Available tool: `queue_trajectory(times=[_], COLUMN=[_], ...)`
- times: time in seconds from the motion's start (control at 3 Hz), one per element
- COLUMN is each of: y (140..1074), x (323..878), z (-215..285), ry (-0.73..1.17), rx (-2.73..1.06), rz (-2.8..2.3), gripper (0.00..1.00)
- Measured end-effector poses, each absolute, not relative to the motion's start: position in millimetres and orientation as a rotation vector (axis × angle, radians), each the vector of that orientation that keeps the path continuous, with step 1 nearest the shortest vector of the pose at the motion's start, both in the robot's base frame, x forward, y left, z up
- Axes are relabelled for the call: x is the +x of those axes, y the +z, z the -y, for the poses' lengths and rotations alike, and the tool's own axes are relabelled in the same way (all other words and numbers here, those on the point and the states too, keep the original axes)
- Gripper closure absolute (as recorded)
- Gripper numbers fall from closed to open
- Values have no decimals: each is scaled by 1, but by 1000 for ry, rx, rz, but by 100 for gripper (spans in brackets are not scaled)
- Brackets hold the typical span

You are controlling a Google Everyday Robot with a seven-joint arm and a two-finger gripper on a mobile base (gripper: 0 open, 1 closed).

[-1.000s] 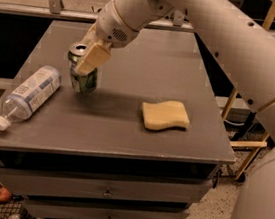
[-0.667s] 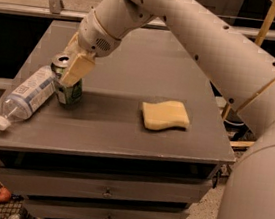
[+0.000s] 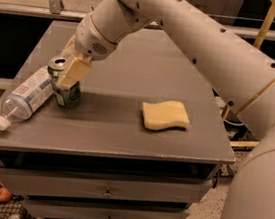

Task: Move green can near blue plastic bottle

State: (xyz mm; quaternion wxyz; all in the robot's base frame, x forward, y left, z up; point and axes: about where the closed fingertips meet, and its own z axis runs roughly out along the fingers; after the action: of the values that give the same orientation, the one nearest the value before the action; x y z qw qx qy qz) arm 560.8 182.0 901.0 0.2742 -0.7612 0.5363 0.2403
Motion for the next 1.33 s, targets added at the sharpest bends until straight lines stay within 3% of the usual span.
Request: queue_trajectory(times=[1.0,1.33], y=[904,912], x=[555,554], z=[-174,-161], ry=[634,610], rx=[-2037,-2024], rz=[-1451,-1459], gripper=[7,0])
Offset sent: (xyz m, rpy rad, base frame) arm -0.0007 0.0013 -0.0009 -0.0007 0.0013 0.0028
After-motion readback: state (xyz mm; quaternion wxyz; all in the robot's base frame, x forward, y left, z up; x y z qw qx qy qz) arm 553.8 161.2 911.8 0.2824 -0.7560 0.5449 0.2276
